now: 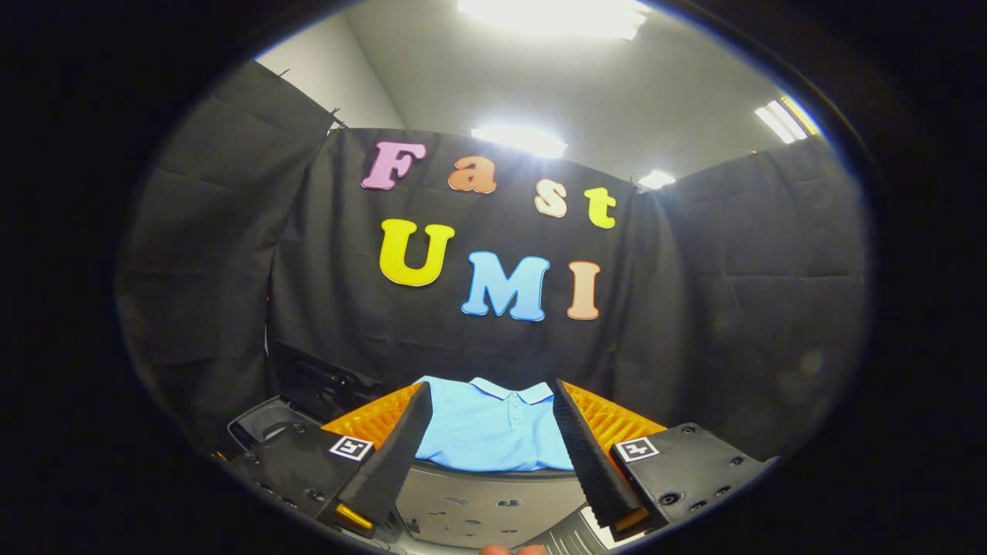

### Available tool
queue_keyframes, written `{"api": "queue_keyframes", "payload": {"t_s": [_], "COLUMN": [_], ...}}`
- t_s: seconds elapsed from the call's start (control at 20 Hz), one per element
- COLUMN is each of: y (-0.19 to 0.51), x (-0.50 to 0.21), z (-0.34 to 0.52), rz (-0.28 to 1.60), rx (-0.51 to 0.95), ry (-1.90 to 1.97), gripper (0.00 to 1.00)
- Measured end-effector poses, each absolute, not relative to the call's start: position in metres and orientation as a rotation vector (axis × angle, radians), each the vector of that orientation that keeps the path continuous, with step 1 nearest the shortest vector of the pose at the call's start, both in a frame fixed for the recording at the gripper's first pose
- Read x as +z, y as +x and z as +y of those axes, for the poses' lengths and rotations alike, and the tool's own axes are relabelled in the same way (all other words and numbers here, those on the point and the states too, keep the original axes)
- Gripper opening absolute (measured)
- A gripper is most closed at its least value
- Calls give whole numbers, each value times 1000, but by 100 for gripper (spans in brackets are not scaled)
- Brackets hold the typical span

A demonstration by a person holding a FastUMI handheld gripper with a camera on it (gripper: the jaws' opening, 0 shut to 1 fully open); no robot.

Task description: Put the clothes into the washing machine and then close the washing machine lid.

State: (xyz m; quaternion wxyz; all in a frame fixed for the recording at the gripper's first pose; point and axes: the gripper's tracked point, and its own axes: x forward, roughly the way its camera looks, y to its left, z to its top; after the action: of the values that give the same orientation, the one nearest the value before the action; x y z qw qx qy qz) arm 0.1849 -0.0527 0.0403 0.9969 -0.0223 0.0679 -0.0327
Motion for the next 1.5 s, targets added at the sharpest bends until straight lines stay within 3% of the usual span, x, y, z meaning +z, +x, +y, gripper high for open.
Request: {"api": "queue_keyframes", "payload": {"t_s": [0.9, 1.5], "y": [343, 359], "x": [-96, -156], "z": [-109, -105], "rz": [565, 740], "rx": [-21, 22], "ry": [-11, 101], "gripper": [98, 97]}}
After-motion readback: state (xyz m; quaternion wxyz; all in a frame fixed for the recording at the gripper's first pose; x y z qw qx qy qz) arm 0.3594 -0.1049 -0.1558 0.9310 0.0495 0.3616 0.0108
